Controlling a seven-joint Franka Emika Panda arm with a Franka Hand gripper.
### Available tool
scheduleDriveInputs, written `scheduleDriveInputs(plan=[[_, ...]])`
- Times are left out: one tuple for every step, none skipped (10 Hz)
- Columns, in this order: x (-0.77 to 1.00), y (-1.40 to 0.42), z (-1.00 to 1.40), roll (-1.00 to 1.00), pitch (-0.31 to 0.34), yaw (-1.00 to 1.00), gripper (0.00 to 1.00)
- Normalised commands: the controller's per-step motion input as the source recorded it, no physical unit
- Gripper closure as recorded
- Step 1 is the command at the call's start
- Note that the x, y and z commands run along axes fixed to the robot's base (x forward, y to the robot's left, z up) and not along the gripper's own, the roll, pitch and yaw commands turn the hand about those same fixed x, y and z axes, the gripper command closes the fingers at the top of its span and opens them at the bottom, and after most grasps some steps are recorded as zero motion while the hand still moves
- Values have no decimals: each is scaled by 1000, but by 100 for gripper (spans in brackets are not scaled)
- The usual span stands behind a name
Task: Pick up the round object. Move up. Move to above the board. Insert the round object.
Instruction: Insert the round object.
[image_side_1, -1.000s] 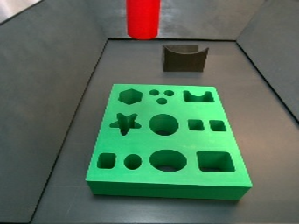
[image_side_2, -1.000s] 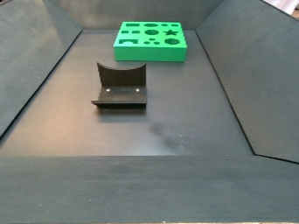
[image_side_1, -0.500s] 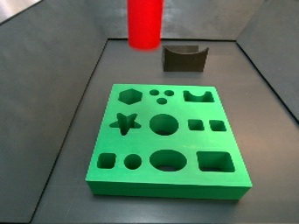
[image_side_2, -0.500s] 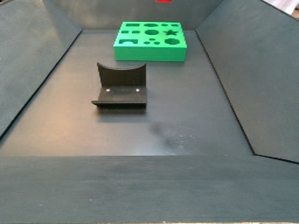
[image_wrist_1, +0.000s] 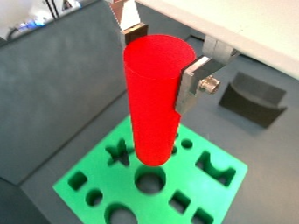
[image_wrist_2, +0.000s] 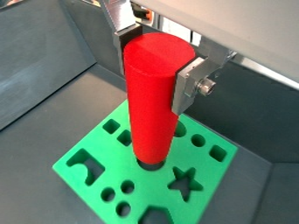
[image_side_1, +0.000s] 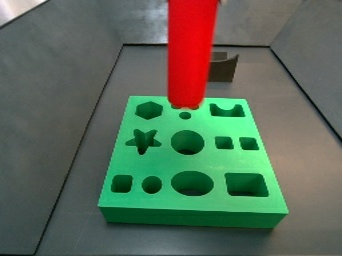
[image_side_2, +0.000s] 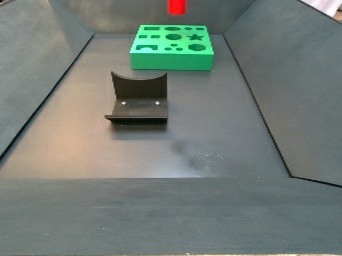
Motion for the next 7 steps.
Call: scheduleDriveInputs(plan=[[-11, -100, -494, 120, -187, -71, 100], [-74, 0, -451, 0, -124, -86, 100], [-71, 0, -434, -50, -96, -66, 100], [-34, 0, -440, -119, -91, -83, 100], [0, -63, -374, -157, -106, -280, 100], [0, -74, -406, -103, -110, -231, 100], [0, -80, -377, -117, -104, -231, 100]])
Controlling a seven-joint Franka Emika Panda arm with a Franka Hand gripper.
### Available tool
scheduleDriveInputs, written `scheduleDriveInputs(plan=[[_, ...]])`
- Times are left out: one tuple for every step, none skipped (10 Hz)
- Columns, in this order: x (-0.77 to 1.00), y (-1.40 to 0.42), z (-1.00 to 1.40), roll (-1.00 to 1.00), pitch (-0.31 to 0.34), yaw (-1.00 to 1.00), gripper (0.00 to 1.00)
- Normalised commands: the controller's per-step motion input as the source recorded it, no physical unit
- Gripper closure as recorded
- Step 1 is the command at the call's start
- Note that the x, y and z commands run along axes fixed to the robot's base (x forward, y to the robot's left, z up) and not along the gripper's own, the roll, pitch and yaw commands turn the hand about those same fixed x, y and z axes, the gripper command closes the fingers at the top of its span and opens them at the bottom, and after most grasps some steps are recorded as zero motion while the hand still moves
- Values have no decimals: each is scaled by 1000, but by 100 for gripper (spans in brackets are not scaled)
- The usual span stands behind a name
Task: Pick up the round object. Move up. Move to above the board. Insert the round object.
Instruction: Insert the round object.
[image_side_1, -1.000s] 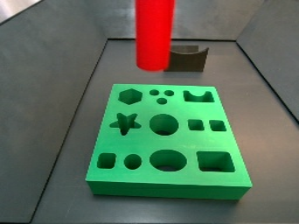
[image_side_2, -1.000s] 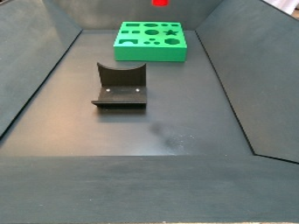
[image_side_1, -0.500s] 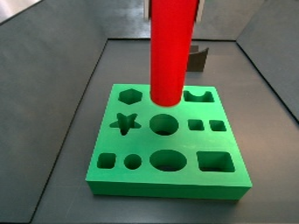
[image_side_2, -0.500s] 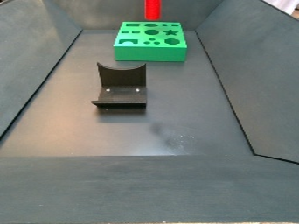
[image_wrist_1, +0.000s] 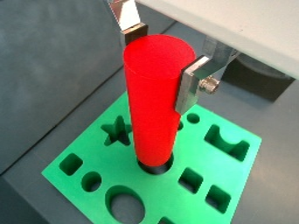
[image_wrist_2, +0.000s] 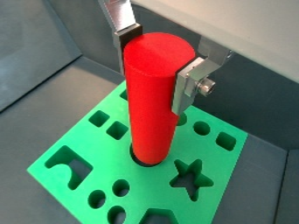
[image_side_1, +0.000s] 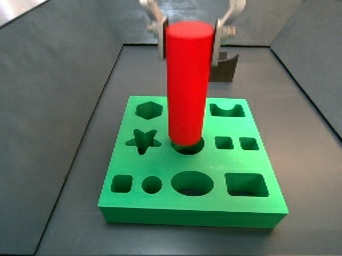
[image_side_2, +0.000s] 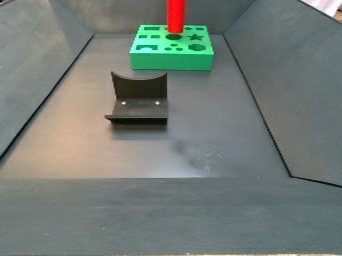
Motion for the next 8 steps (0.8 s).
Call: scheduleDriveInputs(plan=[[0, -86, -346, -134, -91, -274, 100], [66, -9, -317, -73, -61, -269, 100], [120, 0, -229, 0, -3, -226, 100], [140, 71, -160, 56, 0, -183, 100], [186, 117, -97, 79, 0, -160, 100], [271, 86, -94, 84, 26, -97, 100], [191, 29, -140, 80, 1, -97, 100], [26, 0, -266, 17, 0, -94, 100]])
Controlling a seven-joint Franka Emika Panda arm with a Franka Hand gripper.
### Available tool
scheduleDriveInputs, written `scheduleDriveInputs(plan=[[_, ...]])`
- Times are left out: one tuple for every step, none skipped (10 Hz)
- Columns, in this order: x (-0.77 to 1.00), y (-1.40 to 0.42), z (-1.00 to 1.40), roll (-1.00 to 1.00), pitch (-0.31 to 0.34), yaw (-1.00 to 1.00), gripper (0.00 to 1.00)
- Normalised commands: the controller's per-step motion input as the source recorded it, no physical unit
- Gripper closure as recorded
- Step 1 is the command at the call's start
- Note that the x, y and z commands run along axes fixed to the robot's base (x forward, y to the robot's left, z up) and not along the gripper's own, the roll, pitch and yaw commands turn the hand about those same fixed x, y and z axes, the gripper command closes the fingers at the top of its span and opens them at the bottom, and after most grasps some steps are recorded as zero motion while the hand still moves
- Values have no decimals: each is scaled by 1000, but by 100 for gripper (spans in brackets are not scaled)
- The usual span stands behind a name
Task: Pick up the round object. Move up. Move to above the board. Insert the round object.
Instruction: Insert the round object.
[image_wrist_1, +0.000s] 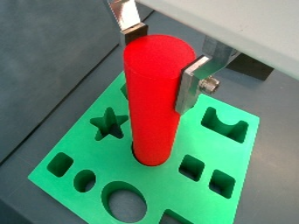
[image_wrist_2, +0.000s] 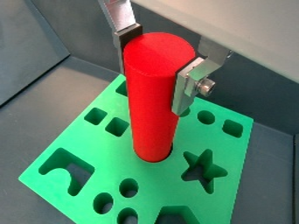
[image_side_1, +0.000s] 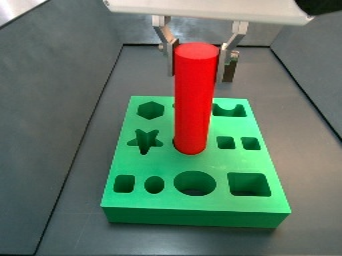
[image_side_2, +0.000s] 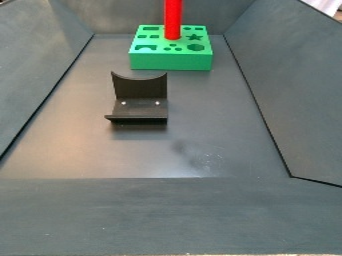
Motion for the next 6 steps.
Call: scheduleDriveInputs(plan=[[0, -174, -289, 120, -30, -94, 100], [-14, -271, -254, 227, -64, -29, 100], [0, -249, -274, 269, -49, -40, 100], [0, -206, -340, 257, -43, -34, 100], [0, -200, -369, 269, -30, -46, 100], [26, -160, -383, 221, -16, -51, 100]])
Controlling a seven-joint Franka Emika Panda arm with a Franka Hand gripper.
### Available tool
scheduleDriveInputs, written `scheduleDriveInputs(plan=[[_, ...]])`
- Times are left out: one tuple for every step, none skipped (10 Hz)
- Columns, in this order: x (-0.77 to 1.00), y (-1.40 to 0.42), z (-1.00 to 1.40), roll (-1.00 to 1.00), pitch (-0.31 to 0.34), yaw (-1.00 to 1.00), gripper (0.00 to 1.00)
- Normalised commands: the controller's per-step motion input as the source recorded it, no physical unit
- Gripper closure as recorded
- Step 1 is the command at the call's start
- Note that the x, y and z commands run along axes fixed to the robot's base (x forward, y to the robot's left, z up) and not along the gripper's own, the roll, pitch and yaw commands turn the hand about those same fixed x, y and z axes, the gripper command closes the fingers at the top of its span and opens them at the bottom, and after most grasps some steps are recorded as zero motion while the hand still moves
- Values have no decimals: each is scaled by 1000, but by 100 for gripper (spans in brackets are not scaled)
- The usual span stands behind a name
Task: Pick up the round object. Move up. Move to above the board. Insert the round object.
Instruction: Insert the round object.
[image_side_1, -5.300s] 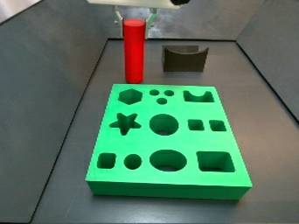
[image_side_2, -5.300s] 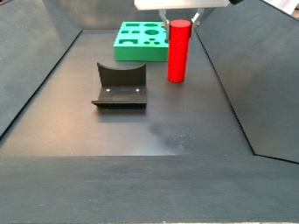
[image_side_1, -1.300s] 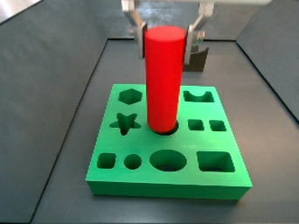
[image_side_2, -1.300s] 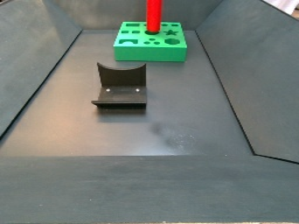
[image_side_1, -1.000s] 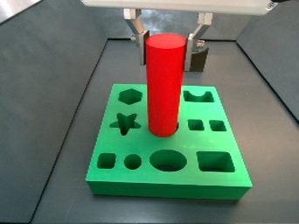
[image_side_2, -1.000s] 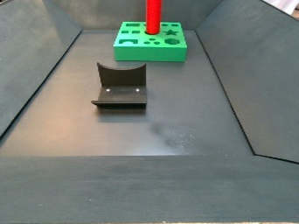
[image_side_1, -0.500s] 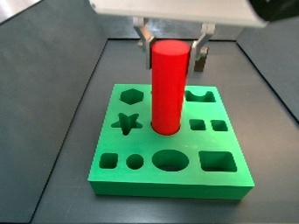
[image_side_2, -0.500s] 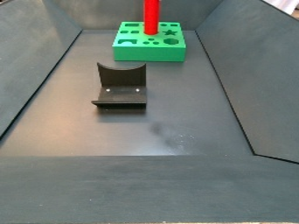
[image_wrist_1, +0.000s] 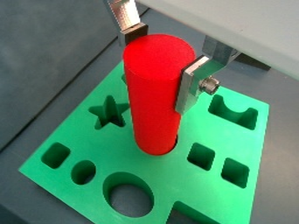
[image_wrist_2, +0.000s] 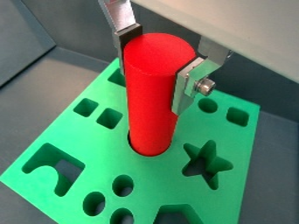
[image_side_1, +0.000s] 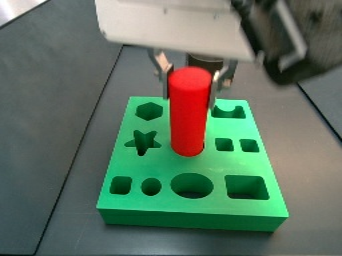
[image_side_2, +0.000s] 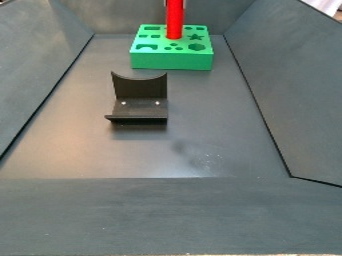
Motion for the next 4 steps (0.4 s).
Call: scheduleDriveInputs(plan=[[51, -134, -354, 179, 0, -40, 100], [46, 0, -117, -14, 0, -51, 100], [0, 0, -31, 0, -14, 0, 100], [0, 0, 0, 0, 0, 0, 100]])
